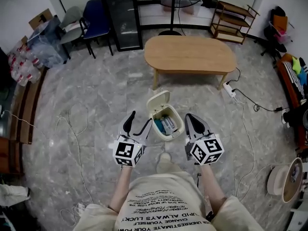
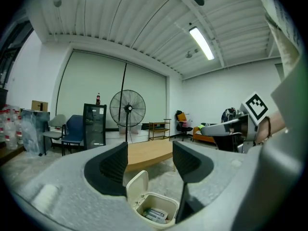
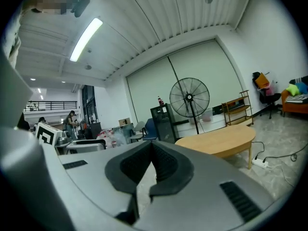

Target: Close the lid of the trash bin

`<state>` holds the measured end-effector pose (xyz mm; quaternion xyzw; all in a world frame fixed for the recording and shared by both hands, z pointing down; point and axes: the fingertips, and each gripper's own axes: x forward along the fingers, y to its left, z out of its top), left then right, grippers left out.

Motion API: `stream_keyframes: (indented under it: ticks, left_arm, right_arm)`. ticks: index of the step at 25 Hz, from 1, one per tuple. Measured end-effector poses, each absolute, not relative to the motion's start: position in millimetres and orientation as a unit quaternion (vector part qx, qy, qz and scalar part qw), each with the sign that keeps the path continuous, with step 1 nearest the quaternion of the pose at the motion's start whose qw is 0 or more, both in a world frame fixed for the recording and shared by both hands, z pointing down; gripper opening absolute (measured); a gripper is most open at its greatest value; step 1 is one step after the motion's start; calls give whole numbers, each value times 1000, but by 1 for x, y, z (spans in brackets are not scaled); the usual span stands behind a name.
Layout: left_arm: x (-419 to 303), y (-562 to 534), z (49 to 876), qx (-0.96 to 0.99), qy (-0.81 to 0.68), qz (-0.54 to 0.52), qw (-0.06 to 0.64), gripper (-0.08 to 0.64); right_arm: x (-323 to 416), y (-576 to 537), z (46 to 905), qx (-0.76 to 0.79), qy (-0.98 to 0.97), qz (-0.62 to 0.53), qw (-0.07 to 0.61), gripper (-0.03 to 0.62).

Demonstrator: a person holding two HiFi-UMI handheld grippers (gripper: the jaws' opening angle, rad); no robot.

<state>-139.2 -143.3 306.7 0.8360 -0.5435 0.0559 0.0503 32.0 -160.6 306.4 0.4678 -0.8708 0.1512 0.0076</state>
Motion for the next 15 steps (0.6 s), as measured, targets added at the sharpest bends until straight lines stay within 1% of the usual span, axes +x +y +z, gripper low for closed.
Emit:
stream_keyframes:
  ticks: [9,15]
  left_arm:
    - [-137,-192,319,821,-563,80,53,288]
    - [-139,-227,342,819,-559,109,70,288]
  right_arm:
    - [23,-212,328,433,-886,161,29,5]
    - [16,-242,350,434,-883,175,36,5]
